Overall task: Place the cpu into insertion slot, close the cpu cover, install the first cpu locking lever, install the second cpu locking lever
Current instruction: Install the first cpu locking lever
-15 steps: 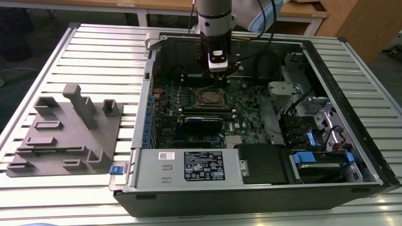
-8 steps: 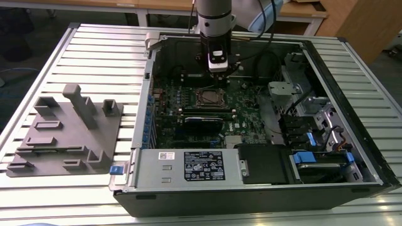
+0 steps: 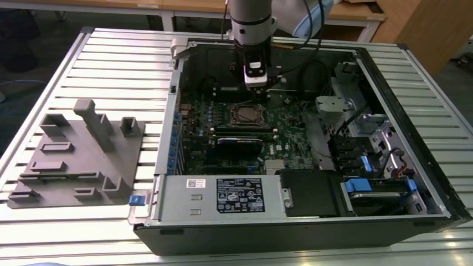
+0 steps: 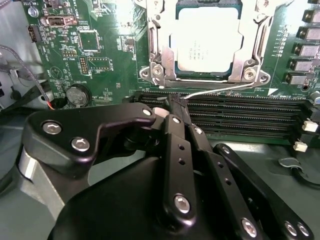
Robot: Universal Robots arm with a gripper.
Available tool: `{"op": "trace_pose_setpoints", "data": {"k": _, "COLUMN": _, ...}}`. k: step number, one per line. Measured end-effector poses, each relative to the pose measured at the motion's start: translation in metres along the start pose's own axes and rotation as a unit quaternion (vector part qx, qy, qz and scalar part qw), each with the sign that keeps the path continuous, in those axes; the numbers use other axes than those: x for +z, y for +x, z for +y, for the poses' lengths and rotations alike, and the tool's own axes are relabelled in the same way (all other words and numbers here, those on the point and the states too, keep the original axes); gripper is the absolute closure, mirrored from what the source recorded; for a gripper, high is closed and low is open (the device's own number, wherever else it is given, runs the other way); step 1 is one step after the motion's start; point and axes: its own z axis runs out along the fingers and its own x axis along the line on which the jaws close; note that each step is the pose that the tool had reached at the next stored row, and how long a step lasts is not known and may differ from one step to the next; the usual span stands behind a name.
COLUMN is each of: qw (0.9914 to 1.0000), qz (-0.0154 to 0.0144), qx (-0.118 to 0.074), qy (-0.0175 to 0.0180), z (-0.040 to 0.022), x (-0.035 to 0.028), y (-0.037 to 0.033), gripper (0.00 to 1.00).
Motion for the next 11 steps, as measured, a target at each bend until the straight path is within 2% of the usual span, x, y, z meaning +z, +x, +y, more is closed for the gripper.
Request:
{"op": "trace_pose_setpoints", "data": {"k": 6, "qw": 0.9999, "qz": 0.005, "qx": 0.001, "qy": -0.0129, "z": -0.0054, "x": -0.0006, "y": -0.0012, "gripper": 0.89}}
{"op": "trace_pose_setpoints", "data": {"k": 9, "qw": 0.9995, "qz": 0.0131, "qx": 0.003, "qy": -0.0287, "z": -0.0063, "x": -0.0005, "y": -0.0015, "gripper": 0.89}}
{"op": "trace_pose_setpoints", "data": {"k": 10, "qw": 0.99943, "qz": 0.0136, "qx": 0.003, "qy": -0.0307, "z": -0.0072, "x": -0.0006, "y": -0.0018, "gripper": 0.89}}
{"op": "trace_pose_setpoints", "data": {"k": 11, "qw": 0.99942, "qz": 0.0134, "qx": 0.002, "qy": -0.0313, "z": -0.0081, "x": -0.0007, "y": -0.002, "gripper": 0.89}}
